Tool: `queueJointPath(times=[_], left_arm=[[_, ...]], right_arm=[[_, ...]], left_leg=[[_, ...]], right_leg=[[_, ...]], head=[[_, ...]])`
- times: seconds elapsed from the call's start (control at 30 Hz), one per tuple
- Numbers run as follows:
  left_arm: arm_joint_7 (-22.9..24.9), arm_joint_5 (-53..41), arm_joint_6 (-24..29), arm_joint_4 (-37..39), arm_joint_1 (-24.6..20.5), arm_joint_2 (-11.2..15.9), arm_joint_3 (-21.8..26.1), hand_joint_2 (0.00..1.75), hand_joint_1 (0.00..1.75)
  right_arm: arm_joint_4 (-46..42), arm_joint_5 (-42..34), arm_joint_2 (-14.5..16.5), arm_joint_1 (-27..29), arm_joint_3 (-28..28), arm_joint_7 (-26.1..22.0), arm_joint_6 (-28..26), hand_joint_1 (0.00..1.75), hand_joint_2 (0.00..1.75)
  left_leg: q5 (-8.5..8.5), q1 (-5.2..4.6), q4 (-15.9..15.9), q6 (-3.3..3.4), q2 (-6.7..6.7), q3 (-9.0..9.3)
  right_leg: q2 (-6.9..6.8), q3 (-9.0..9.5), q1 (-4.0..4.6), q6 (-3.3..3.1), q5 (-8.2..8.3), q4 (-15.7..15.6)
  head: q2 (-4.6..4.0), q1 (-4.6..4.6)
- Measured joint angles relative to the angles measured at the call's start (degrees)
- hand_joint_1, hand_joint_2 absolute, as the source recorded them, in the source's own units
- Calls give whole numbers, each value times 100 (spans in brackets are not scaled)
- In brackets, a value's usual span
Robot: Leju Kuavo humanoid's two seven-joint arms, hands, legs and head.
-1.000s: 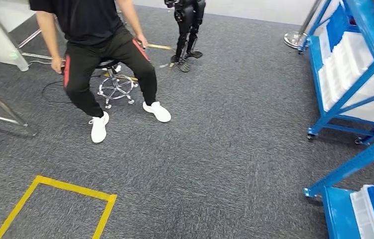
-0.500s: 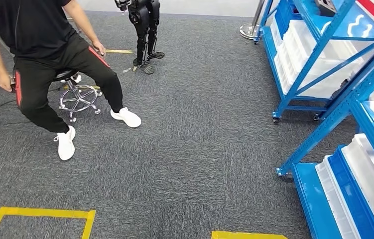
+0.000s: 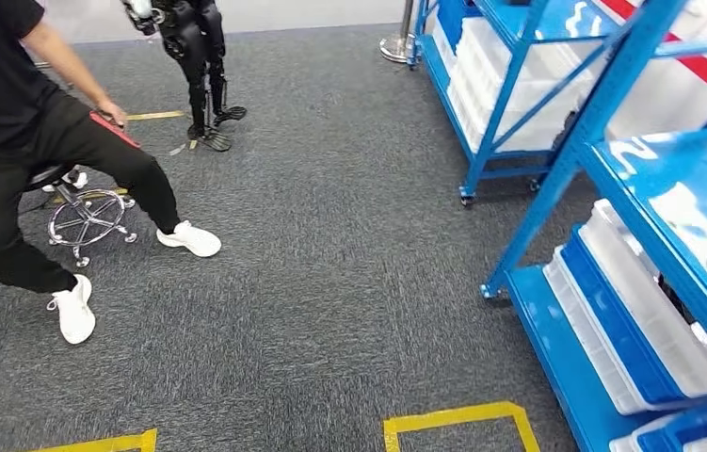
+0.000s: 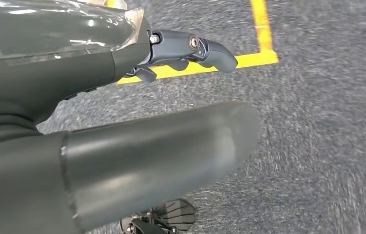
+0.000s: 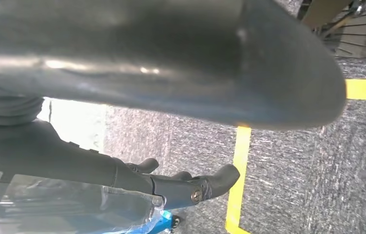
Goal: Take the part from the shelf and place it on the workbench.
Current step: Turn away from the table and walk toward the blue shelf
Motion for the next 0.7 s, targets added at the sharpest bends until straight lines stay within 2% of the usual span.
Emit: queueJointPath(times=[0.03,0.07,0.1,0.17,0.2,0.23,0.27,0.3,0.33,0.4,0.43,0.47,0.5,0.53,0.57,0.63,0.67,0.7], left_arm=[[-3,0,-2,-1,-12,-2,0,0,0],[-5,1,-4,-1,-24,-3,0,0,0],[-7,1,-3,-1,-31,-5,0,0,0],[-8,1,-1,2,-18,-8,0,0,0],[-8,0,1,3,-2,-11,0,0,0],[-7,0,2,3,12,-13,0,0,0],[-5,0,3,3,21,-14,0,0,0],[-5,0,4,3,25,-15,0,0,0],[-5,0,4,3,26,-15,0,0,0],[-5,0,5,4,27,-15,0,0,0],[-4,-2,5,5,27,-16,0,0,0],[-4,-5,4,5,26,-16,0,0,0],[-4,-7,4,6,23,-18,0,0,0],[-4,-9,3,6,17,-19,0,0,0],[-4,-10,3,5,9,-22,0,0,0],[-7,-19,0,5,5,-25,1,0,0],[-8,-27,-2,5,9,-23,1,0,0],[-9,-35,-4,5,16,-18,2,0,0]], right_arm=[[0,0,-2,6,-1,-4,0,0,0],[0,0,-3,14,-1,-5,0,0,0],[0,0,-4,19,-2,-5,0,0,0],[0,0,-5,14,-2,-5,0,0,0],[0,0,-8,11,-2,-5,0,0,0],[0,0,-9,9,-2,-5,1,0,0],[0,0,-9,14,-2,-4,2,0,0],[0,0,-9,19,-3,-4,4,0,0],[0,0,-8,23,-3,-3,7,0,0],[0,0,-4,18,-4,-3,10,0,0],[0,-1,-3,7,-4,-3,11,0,0],[0,-1,-2,0,-4,-3,11,0,0],[0,-1,-3,2,-4,-3,11,0,0],[0,-2,-3,15,-5,-3,11,0,0],[0,-2,-4,32,-8,-1,11,0,0],[0,-3,1,42,-14,9,11,0,0],[0,-3,5,34,-17,14,11,0,0],[0,-4,9,25,-19,18,11,0,0]], left_leg=[[-12,18,0,-40,29,22],[-49,40,27,-78,-27,31],[-148,63,138,-107,-159,-2],[-527,90,714,-132,-514,-247],[-733,94,1115,-130,-618,-435],[-858,95,1451,-130,-662,-601],[-869,96,1625,-129,-679,-700],[-765,100,1594,-126,-688,-706],[-559,109,1338,-121,-711,-605],[-161,151,594,-118,-938,-297],[-57,161,327,-117,-1048,-191],[-33,158,199,-109,-1128,-144],[-45,132,179,-87,-1121,-140],[-29,108,172,-46,-1054,-142],[-5,95,145,5,-983,-133],[47,88,77,115,-830,-118],[60,82,58,149,-743,-116],[61,71,52,169,-658,-122]], right_leg=[[73,8,-13,-57,14,-8],[134,22,-28,-99,26,-19],[195,37,-48,-154,43,-32],[321,41,-66,-238,75,-45],[392,31,-52,-265,83,-43],[472,25,-37,-272,86,-41],[551,24,-25,-271,85,-38],[632,28,-20,-270,85,-32],[714,35,-21,-268,83,-20],[876,14,-9,-245,71,32],[951,-14,0,-220,68,59],[1013,-52,9,-186,71,73],[1074,-87,13,-144,84,73],[1134,-125,1,-100,103,56],[1111,-156,-8,-67,106,71],[844,-325,-6,-57,-27,347],[658,-479,-6,-78,-171,658],[536,-684,-1,-95,-338,1050]], head=[[0,-8],[0,-16],[0,-25],[0,-44],[0,-48],[0,-50],[0,-51],[0,-51],[0,-51],[0,-52],[0,-49],[0,-45],[0,-41],[0,-38],[0,-39],[0,-15],[0,-2],[0,12]])
